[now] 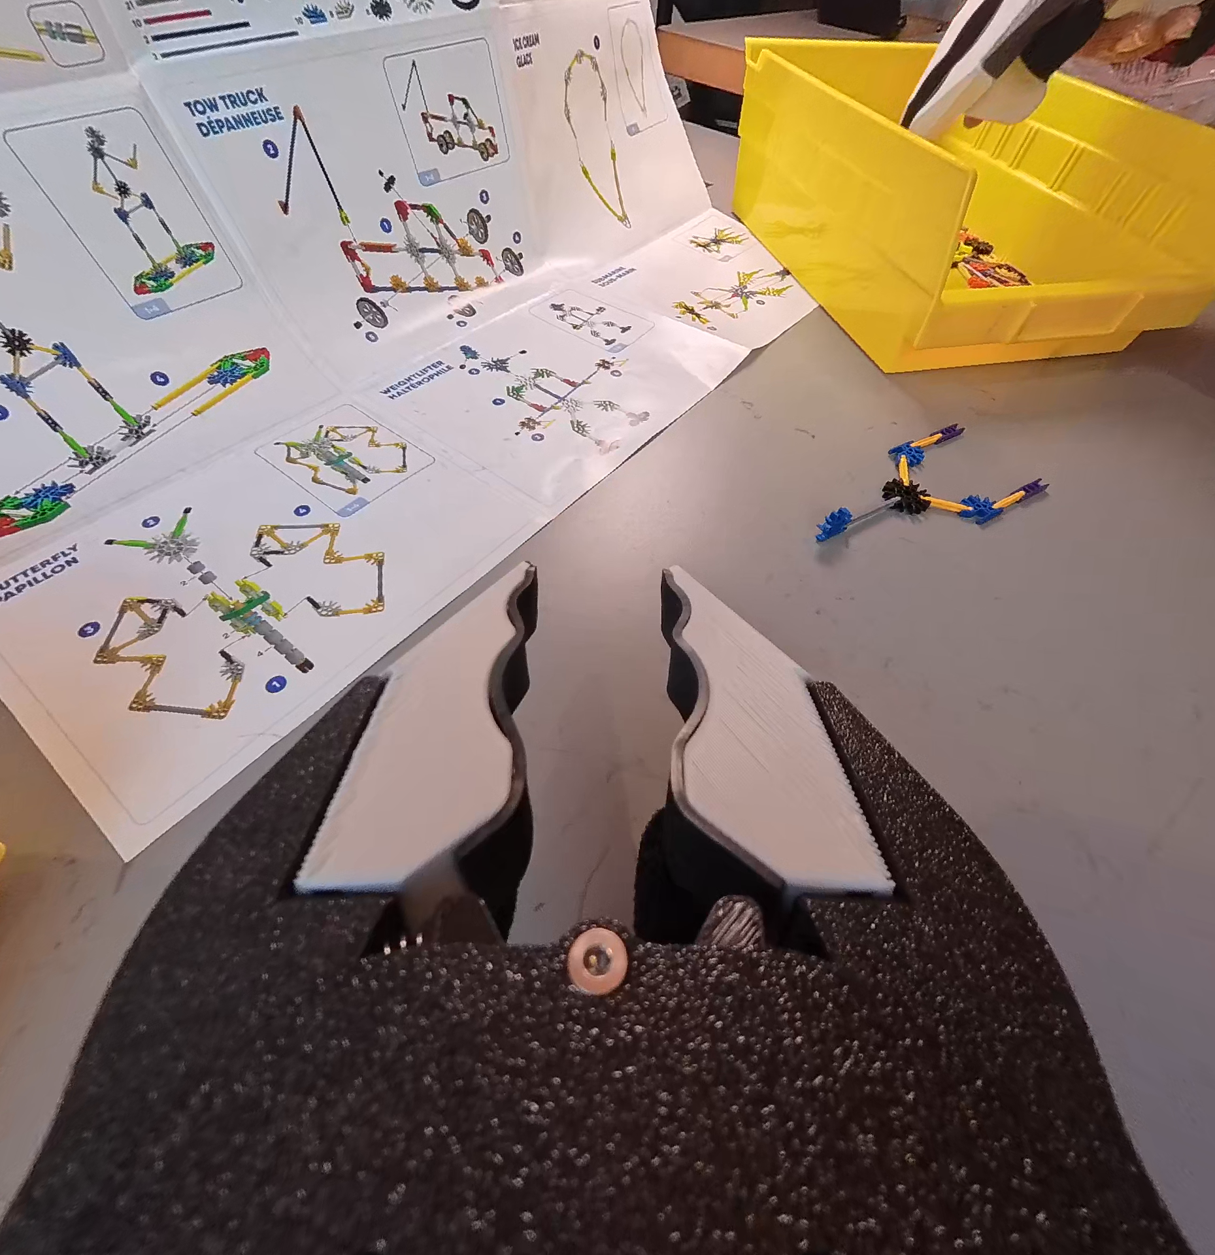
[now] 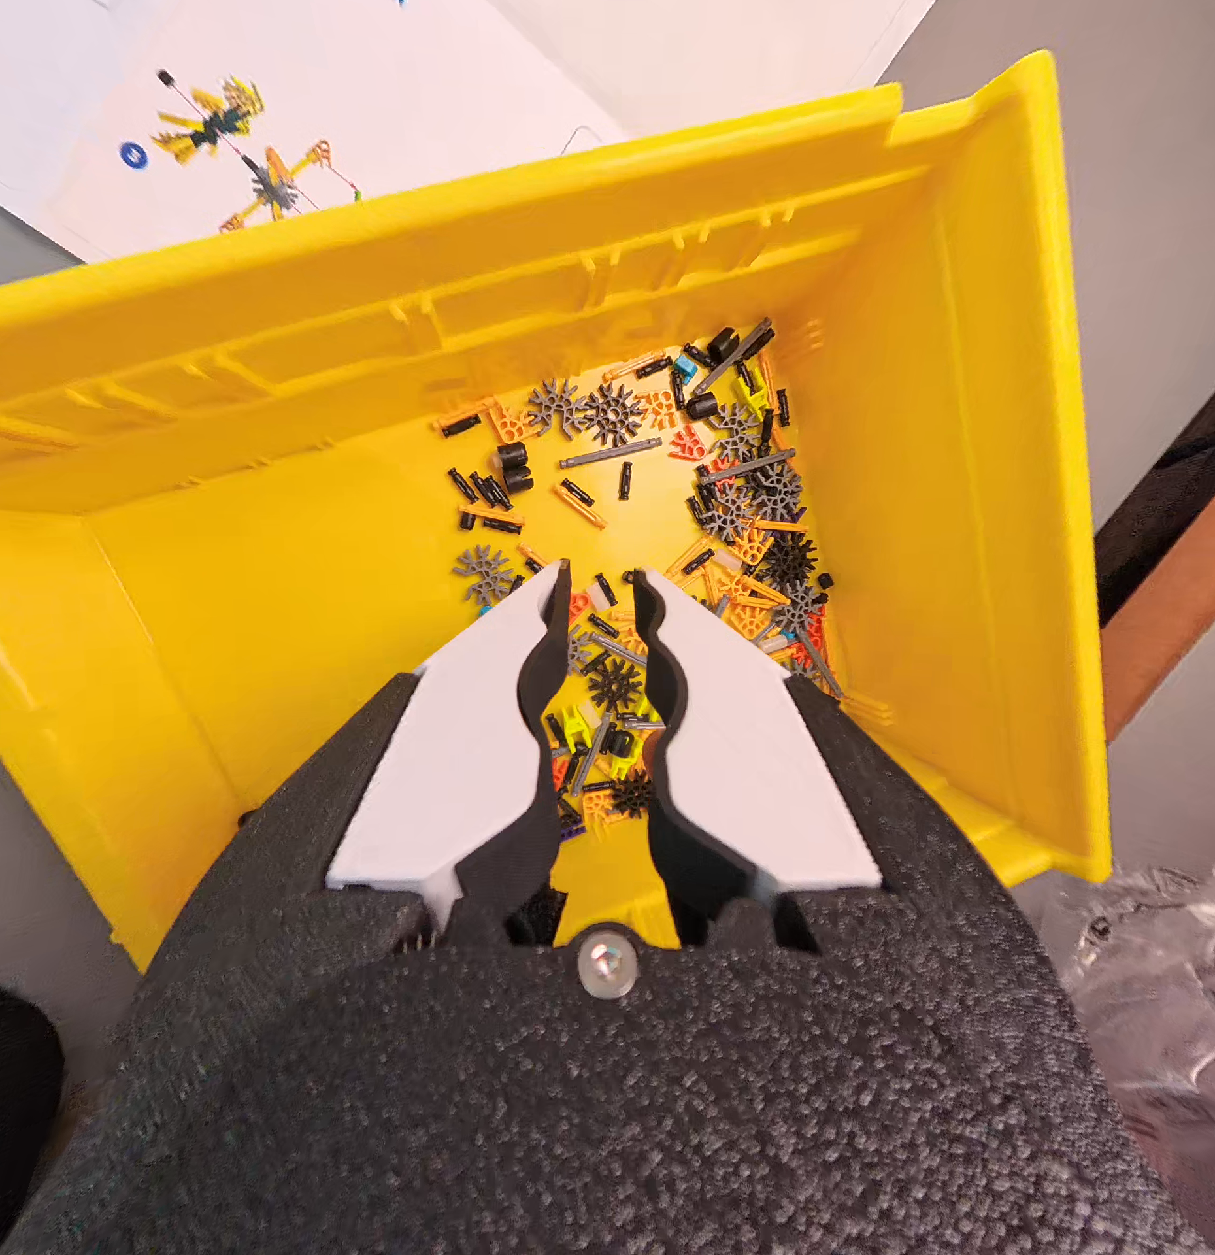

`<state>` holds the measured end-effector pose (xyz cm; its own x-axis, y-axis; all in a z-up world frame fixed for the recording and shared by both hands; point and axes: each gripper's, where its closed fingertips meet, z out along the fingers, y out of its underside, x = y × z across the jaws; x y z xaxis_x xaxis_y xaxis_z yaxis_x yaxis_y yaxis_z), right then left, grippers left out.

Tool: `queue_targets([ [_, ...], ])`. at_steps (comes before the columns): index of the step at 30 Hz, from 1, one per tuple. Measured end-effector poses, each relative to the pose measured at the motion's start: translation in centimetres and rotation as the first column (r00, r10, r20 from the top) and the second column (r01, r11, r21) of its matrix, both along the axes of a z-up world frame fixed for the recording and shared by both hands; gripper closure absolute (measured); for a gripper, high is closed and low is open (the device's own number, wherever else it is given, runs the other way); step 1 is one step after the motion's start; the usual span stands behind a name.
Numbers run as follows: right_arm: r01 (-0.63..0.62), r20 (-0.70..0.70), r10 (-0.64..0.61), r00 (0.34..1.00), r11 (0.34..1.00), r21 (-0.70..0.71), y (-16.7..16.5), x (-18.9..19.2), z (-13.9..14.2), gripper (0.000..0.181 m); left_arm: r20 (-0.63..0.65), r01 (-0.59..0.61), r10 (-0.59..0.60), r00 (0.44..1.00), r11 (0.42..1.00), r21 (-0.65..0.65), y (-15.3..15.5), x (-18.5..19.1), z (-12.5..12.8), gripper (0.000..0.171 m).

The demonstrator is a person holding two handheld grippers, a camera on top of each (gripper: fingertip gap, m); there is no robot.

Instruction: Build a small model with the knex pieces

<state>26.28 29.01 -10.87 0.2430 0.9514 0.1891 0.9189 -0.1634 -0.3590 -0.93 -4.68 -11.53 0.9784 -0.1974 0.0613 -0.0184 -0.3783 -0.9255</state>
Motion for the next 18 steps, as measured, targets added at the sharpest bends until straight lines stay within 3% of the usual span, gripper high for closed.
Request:
queue_targets([
  [4, 0.022, 0.009, -0.022, 1.0, 0.998, -0.059, 1.1, -1.2, -1.8, 0.164, -0.01, -0.014, 0.014, 1.0, 1.0, -0.003, 0.0, -0.2, -0.1, 0.135],
  [12, 0.29, -0.013, -0.306, 0.952, 0.914, -0.284, 1.4, -2.9, -5.4, 0.17, -0.029, -0.011, 0.011, 1.0, 1.0, -0.016, 0.2, -0.1, -0.4, 0.135],
  [18, 0.337, -0.057, -0.384, 0.922, 0.864, -0.375, 1.1, -3.6, -5.4, 0.172, -0.015, -0.002, 0.002, 1.0, 1.0, -0.018, 0.2, -0.1, -0.4, 0.135],
])
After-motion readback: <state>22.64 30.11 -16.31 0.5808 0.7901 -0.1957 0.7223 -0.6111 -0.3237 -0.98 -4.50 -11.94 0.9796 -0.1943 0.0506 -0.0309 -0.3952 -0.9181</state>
